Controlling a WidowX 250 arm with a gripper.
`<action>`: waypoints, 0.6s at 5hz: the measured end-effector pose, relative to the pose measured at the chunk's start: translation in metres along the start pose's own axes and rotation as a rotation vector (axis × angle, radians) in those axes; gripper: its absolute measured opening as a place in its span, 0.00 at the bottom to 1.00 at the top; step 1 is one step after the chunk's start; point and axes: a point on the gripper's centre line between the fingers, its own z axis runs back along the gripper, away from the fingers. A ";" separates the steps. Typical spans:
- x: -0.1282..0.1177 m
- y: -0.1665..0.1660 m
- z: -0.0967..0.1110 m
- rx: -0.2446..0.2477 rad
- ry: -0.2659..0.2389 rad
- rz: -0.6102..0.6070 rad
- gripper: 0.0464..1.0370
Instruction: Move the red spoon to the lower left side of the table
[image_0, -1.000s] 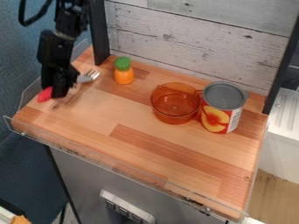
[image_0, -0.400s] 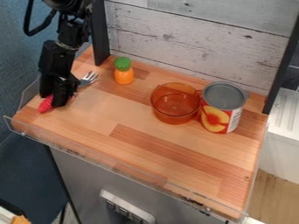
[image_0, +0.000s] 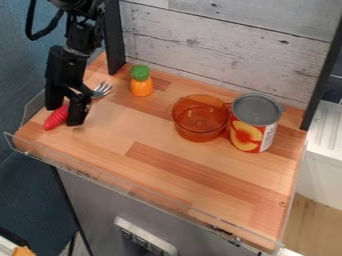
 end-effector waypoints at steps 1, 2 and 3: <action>0.005 0.001 0.022 -0.003 0.070 -0.006 0.96; 0.011 0.004 0.051 -0.027 0.175 -0.024 0.96; 0.016 0.009 0.074 -0.045 0.272 -0.043 0.96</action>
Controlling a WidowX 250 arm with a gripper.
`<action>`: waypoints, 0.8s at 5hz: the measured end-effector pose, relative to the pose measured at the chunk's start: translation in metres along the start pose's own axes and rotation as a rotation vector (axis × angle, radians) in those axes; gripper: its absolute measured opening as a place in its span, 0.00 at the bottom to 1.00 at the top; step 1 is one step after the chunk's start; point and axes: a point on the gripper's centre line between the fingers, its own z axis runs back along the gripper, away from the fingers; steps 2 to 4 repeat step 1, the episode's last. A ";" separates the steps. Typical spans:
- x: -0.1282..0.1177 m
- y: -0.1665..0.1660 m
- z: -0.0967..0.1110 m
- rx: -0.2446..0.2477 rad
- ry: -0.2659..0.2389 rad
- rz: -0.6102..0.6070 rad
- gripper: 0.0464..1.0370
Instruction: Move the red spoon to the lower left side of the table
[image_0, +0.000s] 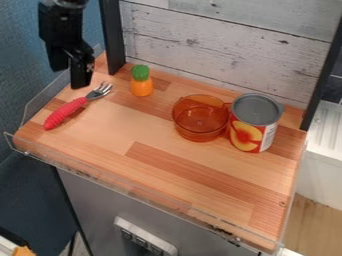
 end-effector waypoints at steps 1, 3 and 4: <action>-0.002 0.005 0.014 -0.001 0.088 -0.020 0.96; -0.002 0.005 0.014 -0.001 0.088 -0.020 0.96; -0.002 0.005 0.014 -0.001 0.088 -0.020 0.96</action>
